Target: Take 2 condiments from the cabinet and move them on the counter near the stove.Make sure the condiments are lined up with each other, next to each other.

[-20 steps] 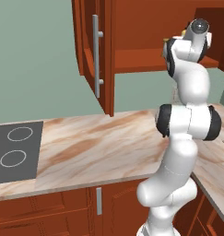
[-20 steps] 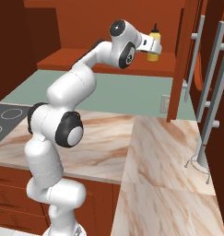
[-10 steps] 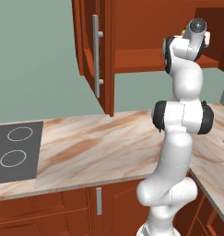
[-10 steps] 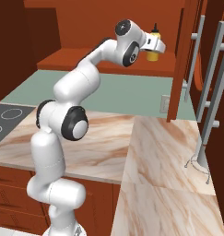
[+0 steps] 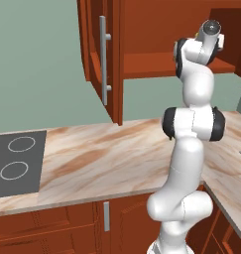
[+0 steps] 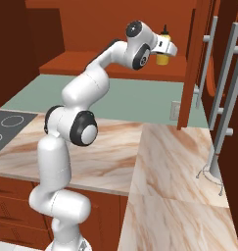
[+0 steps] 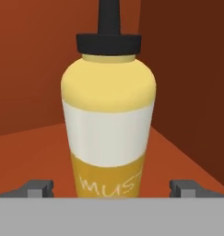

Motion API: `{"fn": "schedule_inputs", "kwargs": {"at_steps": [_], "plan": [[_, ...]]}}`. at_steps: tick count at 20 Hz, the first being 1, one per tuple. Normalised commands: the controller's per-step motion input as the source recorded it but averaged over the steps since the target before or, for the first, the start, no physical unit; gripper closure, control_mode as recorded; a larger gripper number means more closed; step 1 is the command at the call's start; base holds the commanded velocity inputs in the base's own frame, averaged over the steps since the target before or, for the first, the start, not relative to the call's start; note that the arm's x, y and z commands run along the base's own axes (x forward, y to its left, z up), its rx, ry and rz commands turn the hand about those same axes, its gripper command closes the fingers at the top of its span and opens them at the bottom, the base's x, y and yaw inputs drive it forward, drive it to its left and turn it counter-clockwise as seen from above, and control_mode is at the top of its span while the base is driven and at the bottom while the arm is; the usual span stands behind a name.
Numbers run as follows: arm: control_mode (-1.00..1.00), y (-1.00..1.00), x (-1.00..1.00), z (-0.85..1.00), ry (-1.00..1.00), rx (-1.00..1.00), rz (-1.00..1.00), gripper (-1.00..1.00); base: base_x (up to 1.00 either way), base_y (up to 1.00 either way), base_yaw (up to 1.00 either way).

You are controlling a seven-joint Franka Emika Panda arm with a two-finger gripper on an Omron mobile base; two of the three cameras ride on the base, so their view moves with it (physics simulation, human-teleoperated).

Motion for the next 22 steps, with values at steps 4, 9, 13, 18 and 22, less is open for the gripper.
{"fn": "schedule_inputs", "kwargs": {"at_steps": [4, 9, 13, 18, 22], "plan": [[-1.00, 0.00, 0.14, -0.06, 0.00, 0.00, 0.00, -1.00, 0.00, 0.00, 0.00], [-1.00, 0.00, 0.12, -0.06, 0.00, 0.00, 0.00, -1.00, 0.00, 0.00, 0.00], [-1.00, 0.00, 0.16, -0.04, 0.00, 0.00, 0.00, -1.00, 0.00, 0.00, 0.00], [-1.00, 0.00, 0.18, -0.01, 0.01, 0.00, 0.00, -1.00, 0.00, 0.00, 0.00], [-1.00, -0.01, 0.12, 0.00, 0.00, 0.00, 0.00, -1.00, 0.00, 0.00, 0.00]]}}
